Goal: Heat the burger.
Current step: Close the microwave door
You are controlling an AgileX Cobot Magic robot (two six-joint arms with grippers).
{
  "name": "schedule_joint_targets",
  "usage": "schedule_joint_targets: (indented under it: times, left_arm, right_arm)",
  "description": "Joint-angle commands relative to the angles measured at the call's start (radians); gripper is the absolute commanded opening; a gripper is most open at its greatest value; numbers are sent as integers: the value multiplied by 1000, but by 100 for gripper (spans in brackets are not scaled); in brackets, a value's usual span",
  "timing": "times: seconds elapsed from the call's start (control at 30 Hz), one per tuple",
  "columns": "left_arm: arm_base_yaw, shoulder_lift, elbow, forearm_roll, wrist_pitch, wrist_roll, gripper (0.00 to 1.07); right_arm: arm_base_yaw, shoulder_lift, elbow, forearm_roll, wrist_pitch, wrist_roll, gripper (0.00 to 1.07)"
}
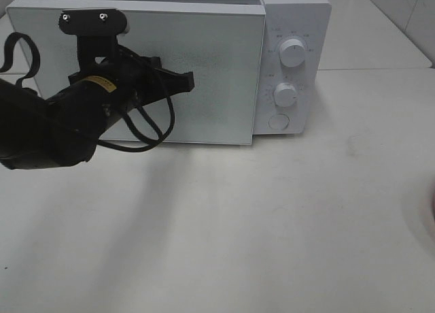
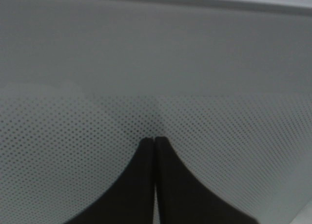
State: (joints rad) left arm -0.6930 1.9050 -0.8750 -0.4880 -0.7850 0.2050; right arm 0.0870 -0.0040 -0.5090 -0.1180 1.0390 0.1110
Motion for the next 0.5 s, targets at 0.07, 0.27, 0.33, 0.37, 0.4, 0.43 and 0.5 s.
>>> schedule_joint_targets:
  times: [0.07, 0.27, 0.33, 0.37, 0.4, 0.43, 0.5]
  left_arm:
    - [-4, 30, -78, -91, 18, 68, 0]
    - [-4, 76, -181, -158, 61, 152, 0]
    - [-3, 96, -222, -178, 62, 176, 0]
    - [-3, 96, -222, -178, 62, 176, 0]
    - [-3, 106, -247, -195, 76, 177, 0]
    - [-3, 109, -255, -202, 86, 178, 0]
    - [-3, 112, -263, -202, 108, 178, 0]
  right_arm:
    - [-3, -26, 2, 0, 0, -8, 75]
    - [-3, -26, 2, 0, 0, -8, 75]
    - [-3, -26, 2, 0, 0, -8, 75]
    - [-3, -26, 2, 0, 0, -8, 75]
    - [-3, -26, 2, 0, 0, -8, 75]
    - [-3, -26, 2, 0, 0, -8, 75]
    - [-3, -26, 2, 0, 0, -7, 75]
